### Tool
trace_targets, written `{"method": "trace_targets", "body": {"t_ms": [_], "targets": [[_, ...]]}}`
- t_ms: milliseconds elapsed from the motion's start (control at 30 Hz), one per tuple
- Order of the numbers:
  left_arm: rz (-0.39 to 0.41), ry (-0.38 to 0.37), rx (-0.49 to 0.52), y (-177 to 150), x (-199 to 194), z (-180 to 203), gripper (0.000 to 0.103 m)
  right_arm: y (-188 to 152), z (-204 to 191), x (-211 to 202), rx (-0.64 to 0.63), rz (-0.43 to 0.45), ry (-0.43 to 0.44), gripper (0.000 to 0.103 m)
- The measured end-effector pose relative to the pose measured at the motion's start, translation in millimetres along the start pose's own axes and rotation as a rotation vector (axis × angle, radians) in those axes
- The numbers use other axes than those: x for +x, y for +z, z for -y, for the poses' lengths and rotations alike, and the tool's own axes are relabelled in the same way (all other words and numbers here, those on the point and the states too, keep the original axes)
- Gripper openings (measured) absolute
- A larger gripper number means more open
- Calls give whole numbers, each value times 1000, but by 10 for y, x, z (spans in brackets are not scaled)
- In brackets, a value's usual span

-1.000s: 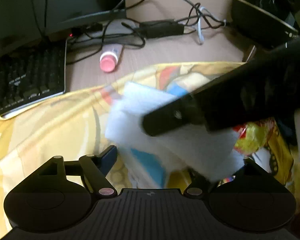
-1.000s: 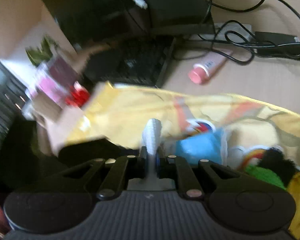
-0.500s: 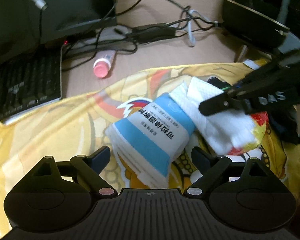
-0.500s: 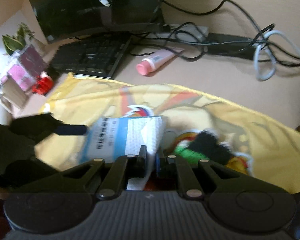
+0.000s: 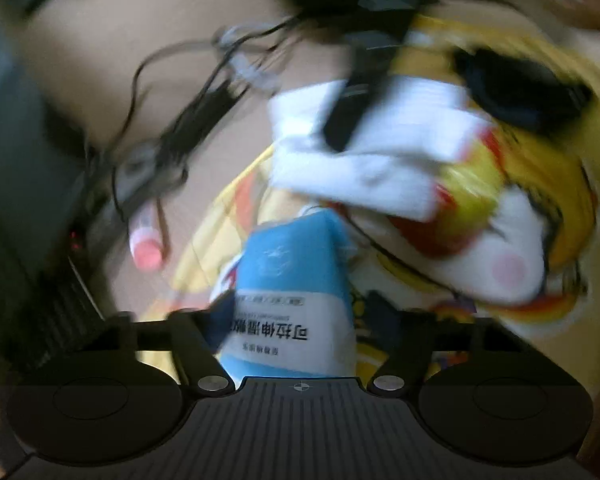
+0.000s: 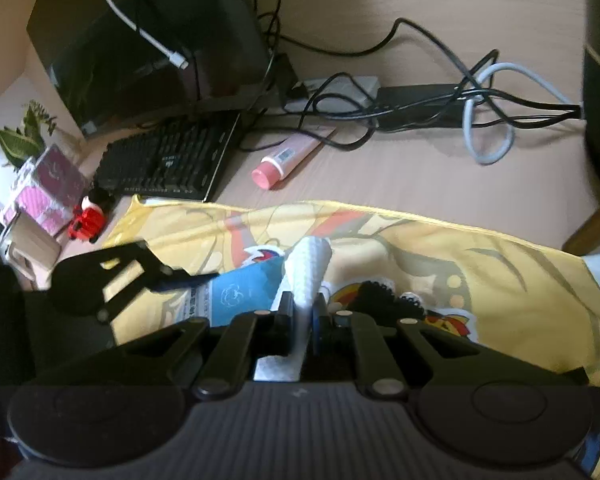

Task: Clean container
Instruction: 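Wipe the blue-and-white tissue pack with the tissue in the right tool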

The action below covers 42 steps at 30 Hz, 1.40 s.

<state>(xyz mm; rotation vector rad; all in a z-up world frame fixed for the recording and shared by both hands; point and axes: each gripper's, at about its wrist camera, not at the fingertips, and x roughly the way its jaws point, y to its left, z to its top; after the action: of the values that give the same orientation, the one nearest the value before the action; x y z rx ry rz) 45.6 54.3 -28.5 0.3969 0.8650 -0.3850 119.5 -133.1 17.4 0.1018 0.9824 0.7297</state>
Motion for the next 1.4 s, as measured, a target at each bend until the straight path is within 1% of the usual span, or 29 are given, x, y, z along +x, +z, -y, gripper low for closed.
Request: {"method": "trace_targets", "body": {"t_ms": [100,133,200,267,333,400,433,467,533,567,600,633,700,767,867,900,933,967,1067,1100,1167,1200,1267,1367,1400], "targets": [[-14,-93,-267,73,28,-324,55,-5,22,-51,17,17,5,10],[-8,-150,-408,43,18,-477,55,-5,21,-55,19,20,8,10],[31,-268,-678,-84,-17,-723,55,-2,-1,-45,23,23,14,10],[65,-325,-852,-230,-36,-829,56,7,-35,-13,27,21,26,10],[91,-342,-942,-357,-62,-852,56,11,-82,33,32,8,48,10],[106,-385,-1031,-473,-63,-908,56,8,-144,79,27,-10,62,10],[113,-408,-1076,-531,-62,-938,56,9,-182,89,34,-18,90,10],[119,-435,-1137,-607,-50,-992,56,11,-213,77,56,-21,146,10],[129,-491,-1265,-767,-20,-1111,57,37,-297,49,89,-26,289,10],[133,-513,-1316,-839,-5,-1140,57,51,-365,44,81,-28,334,10],[138,-534,-1363,-909,9,-1162,57,62,-455,60,54,-37,360,10],[137,-538,-1382,-946,17,-1171,58,62,-514,92,28,-49,360,10],[117,-499,-1372,-975,-1,-1160,58,30,-573,219,-5,-89,317,10],[88,-462,-1348,-1009,-34,-1134,61,-8,-544,332,1,-124,285,10],[61,-462,-1302,-1059,-64,-1077,71,-70,-428,401,24,-152,235,11],[51,-456,-1275,-1052,-80,-1046,77,-89,-405,409,21,-156,212,11],[36,-448,-1236,-1046,-106,-1022,81,-112,-388,414,15,-160,193,10],[22,-441,-1196,-1041,-133,-1000,82,-131,-376,409,11,-157,189,9],[-20,-389,-1016,-900,-228,-900,88,-152,-341,349,15,-140,178,11],[-27,-352,-951,-824,-266,-872,93,-151,-321,313,22,-127,170,11],[-37,-273,-844,-663,-301,-845,95,-142,-288,231,37,-101,162,11],[-42,-255,-813,-579,-284,-839,95,-129,-278,183,44,-84,164,11],[-48,-260,-767,-406,-181,-848,96,-104,-249,94,48,-51,166,11],[-68,-265,-655,-113,73,-804,96,-66,-205,10,54,-21,158,11],[-68,-250,-620,-42,132,-768,96,-64,-184,-9,59,-15,151,11]]}}
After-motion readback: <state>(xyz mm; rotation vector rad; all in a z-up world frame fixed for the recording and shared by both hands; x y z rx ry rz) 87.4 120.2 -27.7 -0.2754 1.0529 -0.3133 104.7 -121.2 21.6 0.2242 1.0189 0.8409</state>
